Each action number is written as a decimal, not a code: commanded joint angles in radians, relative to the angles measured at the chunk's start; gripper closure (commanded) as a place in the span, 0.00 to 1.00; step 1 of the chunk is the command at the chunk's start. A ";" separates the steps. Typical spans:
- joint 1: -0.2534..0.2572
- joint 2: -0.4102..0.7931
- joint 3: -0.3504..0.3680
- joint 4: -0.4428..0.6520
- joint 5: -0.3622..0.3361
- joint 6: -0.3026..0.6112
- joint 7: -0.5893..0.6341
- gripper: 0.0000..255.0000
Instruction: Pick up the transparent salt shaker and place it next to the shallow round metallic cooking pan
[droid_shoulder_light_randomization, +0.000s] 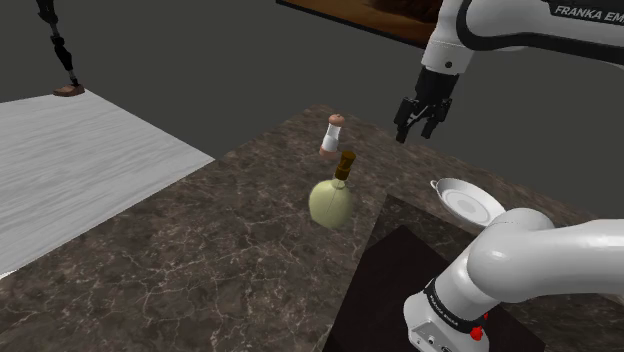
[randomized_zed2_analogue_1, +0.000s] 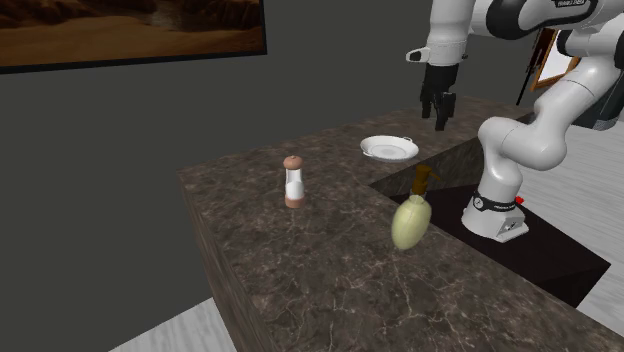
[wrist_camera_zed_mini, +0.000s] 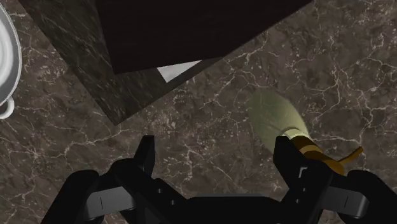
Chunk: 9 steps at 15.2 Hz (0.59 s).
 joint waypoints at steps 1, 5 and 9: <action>0.000 0.000 0.000 0.000 0.000 0.000 0.000 0.00; -0.007 0.133 -0.032 0.038 -0.021 0.112 -0.029 0.00; -0.012 0.272 -0.062 0.097 -0.034 0.210 -0.058 0.00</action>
